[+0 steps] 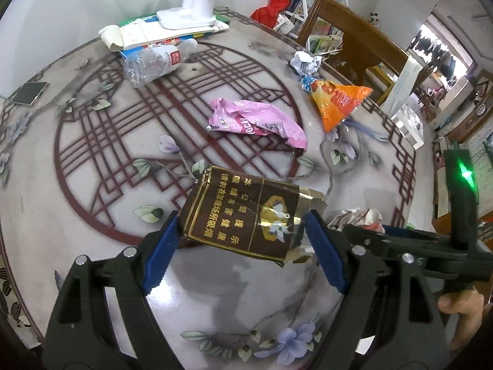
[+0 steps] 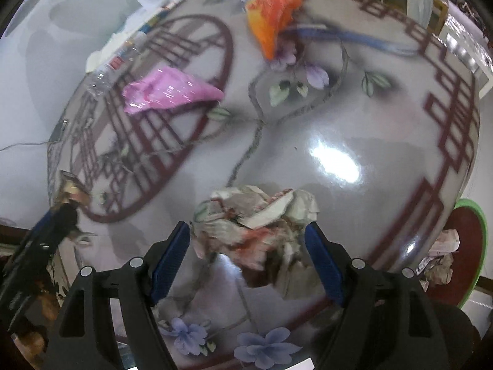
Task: Collect trash
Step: 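Grasp the brown printed box with left tool while right tool grasps crumpled paper, then carry the brown box and crumpled paper over the red bin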
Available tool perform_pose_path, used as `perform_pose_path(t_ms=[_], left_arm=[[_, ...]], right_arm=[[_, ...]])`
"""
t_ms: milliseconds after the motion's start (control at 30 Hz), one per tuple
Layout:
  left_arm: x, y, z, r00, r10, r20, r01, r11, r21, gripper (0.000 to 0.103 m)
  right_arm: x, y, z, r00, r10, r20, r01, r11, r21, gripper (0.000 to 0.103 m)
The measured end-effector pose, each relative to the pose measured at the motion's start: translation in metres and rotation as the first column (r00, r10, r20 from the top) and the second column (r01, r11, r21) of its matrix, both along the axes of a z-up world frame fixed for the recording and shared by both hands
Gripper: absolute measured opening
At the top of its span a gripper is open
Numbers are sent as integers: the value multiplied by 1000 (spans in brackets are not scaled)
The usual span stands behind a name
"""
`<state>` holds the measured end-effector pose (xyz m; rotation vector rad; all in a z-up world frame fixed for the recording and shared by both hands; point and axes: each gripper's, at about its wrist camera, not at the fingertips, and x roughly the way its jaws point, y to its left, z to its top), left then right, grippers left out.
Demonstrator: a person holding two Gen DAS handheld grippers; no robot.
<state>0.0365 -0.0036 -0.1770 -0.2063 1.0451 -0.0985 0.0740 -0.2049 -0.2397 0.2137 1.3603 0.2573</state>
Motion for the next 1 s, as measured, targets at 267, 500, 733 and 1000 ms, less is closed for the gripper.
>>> perform_pose_path(t_ms=[267, 500, 733, 1000], left_arm=[[-1, -1, 1, 1000, 0, 3, 0, 1000, -4, 79], [-3, -3, 22, 999, 7, 50, -7, 1000, -11, 79], [-8, -18, 53, 992, -19, 128, 18, 1000, 13, 79], [-18, -33, 80, 979, -45, 200, 38, 998, 41, 79]], right_arm=[[1, 4, 1, 999, 35, 22, -35, 999, -18, 36], [-10, -1, 35, 991, 25, 131, -27, 1000, 14, 25], [-26, -22, 80, 970, -32, 240, 4, 993, 116, 26], [-47, -41, 116, 941, -68, 332, 23, 990, 136, 27]])
